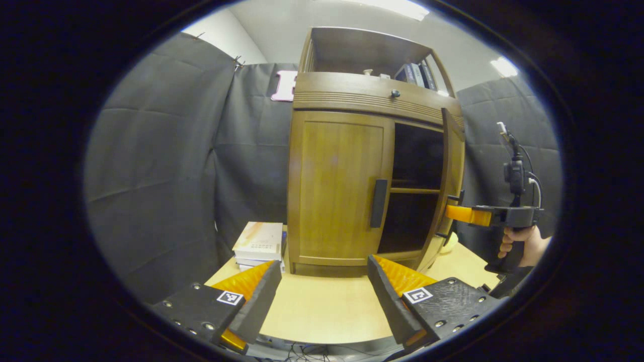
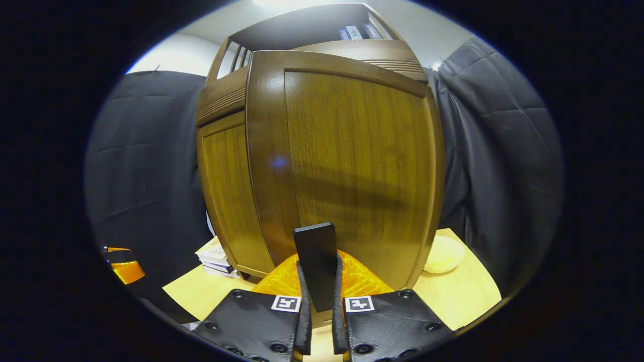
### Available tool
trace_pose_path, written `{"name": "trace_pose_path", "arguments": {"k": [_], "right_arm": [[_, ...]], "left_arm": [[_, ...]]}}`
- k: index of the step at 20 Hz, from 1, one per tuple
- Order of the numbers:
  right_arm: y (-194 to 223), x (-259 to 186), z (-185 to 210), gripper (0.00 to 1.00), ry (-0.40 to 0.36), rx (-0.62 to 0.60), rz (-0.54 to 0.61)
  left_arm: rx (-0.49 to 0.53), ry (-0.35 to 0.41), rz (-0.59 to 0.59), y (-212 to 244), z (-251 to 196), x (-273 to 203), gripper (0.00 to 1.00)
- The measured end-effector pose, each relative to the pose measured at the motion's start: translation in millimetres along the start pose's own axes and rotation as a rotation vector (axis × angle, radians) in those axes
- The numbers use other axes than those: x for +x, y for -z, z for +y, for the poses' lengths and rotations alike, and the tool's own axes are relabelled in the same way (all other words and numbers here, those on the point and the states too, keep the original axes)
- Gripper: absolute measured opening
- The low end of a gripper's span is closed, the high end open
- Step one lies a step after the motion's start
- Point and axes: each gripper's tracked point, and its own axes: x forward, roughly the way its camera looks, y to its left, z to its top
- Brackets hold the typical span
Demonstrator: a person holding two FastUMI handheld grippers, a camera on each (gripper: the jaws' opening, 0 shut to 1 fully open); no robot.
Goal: Open the right door of the double-door shoe cabinet with the right hand, and open the left door with the left hand.
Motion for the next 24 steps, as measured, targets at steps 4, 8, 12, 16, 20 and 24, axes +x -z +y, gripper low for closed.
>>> {"name": "trace_pose_path", "arguments": {"k": [4,8,12,16,20,24], "right_arm": [[-3.7,-4.1,-5.7,0.18,0.003,0.017,-0.005],[-11.5,-10.5,-9.3,0.18,0.009,0.022,-0.007],[-13.1,-16.4,-15.4,0.19,0.017,0.044,-0.008],[-14.1,-20.7,-25.4,0.18,0.000,0.049,-0.004],[-12.5,-25.5,-34.6,0.17,-0.022,0.046,0.006],[-14.6,-24.8,-42.4,0.16,-0.094,0.005,-0.008]], "left_arm": [[0.010,0.018,-0.004,-3.0,-17.8,-6.7,1.00],[0.021,0.040,-0.011,-6.7,-36.6,-0.7,1.00],[0.001,0.060,-0.011,-4.4,-61.1,5.4,1.00],[-0.037,0.040,-0.021,-11.0,-86.2,3.6,1.00],[-0.061,0.000,-0.055,-28.5,-118.6,-8.5,1.00],[-0.034,-0.065,-0.060,-28.0,-141.1,-16.0,1.00]]}}
